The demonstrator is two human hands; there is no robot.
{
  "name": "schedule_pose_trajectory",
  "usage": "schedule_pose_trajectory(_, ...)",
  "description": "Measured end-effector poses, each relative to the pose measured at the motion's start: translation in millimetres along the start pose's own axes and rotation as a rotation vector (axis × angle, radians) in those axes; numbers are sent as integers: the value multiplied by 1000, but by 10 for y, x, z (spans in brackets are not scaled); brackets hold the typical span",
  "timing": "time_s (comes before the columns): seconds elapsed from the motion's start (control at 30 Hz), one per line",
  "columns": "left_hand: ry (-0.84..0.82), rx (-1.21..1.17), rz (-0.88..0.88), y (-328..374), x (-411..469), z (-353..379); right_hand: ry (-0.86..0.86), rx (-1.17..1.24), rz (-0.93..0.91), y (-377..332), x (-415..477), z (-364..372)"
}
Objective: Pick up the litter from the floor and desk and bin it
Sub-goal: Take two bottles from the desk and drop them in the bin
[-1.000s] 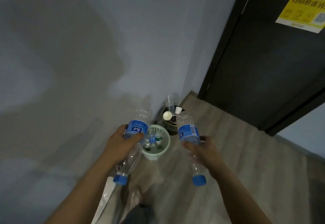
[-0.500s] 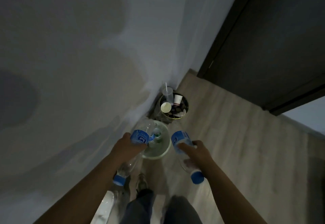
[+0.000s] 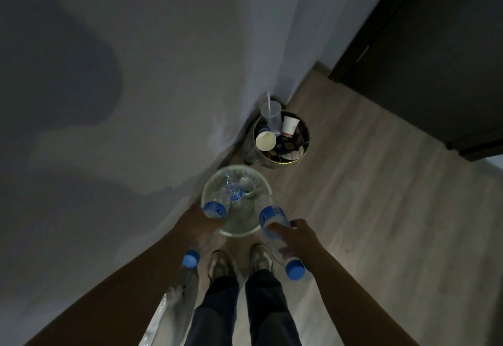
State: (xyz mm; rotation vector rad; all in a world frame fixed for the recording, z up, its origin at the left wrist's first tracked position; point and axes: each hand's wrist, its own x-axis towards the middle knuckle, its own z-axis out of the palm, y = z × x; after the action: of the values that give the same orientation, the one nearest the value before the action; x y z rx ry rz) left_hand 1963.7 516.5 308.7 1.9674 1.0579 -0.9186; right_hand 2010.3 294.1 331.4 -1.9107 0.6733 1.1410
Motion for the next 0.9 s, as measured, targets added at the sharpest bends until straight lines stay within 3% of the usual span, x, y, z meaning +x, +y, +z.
schedule_pose_trajectory(0.2, 92, -15, 71, 30, 491, 208, -21, -72, 57, 66, 617, 117)
schedule_pose_trajectory(0.57, 31, 339, 70, -207, 608, 287, -78, -175, 189, -73, 1256, 423)
schedule_pose_trajectory(0.77, 27, 471, 117, -221, 565, 195, -16, -158, 93, -320, 1285, 552)
schedule_pose_trajectory(0.9, 22, 558, 168, -184, 483, 108, 36, -656, -151, -358, 1094, 456)
